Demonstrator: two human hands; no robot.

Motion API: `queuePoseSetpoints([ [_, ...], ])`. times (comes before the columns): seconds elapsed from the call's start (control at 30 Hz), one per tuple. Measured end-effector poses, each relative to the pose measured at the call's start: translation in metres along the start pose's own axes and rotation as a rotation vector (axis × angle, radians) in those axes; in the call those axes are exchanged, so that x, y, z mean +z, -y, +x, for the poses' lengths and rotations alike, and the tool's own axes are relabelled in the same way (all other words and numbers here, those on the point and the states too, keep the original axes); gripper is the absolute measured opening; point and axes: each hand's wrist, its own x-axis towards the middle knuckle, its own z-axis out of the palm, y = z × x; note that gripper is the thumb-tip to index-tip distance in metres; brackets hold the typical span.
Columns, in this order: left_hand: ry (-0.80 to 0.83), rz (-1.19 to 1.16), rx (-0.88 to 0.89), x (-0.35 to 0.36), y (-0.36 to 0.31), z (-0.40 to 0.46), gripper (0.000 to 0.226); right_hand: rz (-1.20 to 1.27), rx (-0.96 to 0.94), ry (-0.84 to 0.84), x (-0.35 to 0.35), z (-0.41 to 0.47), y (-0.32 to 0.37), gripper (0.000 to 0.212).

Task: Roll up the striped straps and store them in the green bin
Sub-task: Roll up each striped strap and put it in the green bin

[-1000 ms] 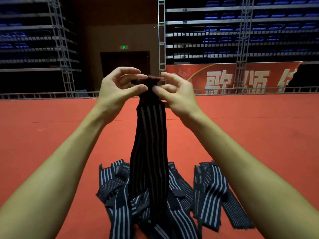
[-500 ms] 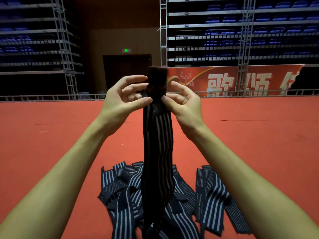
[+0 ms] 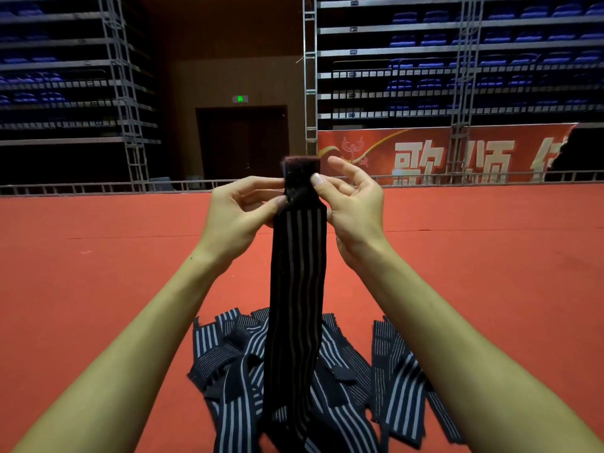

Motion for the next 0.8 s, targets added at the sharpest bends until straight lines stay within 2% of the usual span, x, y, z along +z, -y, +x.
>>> queuePoseSetpoints([
  [0.3, -0.002, -0.066, -0.054, 0.011, -0.004, -0.009, 0.018, -0.139, -0.135, -0.124, 0.005, 0.002, 0.0, 0.038],
  [0.4, -0.023, -0.106, -0.09, 0.019, -0.01, -0.012, 0.026, -0.167, -0.152, -0.177, 0.007, 0.0, -0.003, 0.038],
  [0.5, -0.043, -0.052, -0.068, 0.026, -0.012, -0.013, 0.032, -0.179, -0.18, -0.2, 0.009, -0.003, -0.005, 0.038],
  [0.67, -0.006, -0.079, -0.083, 0.019, -0.009, -0.016, 0.029, -0.248, -0.228, -0.043, -0.007, -0.011, 0.002, 0.053],
  [0.8, 0.04, -0.075, -0.093, 0.014, -0.01, -0.023, 0.029, -0.356, -0.15, 0.15, -0.027, -0.014, 0.009, 0.07],
])
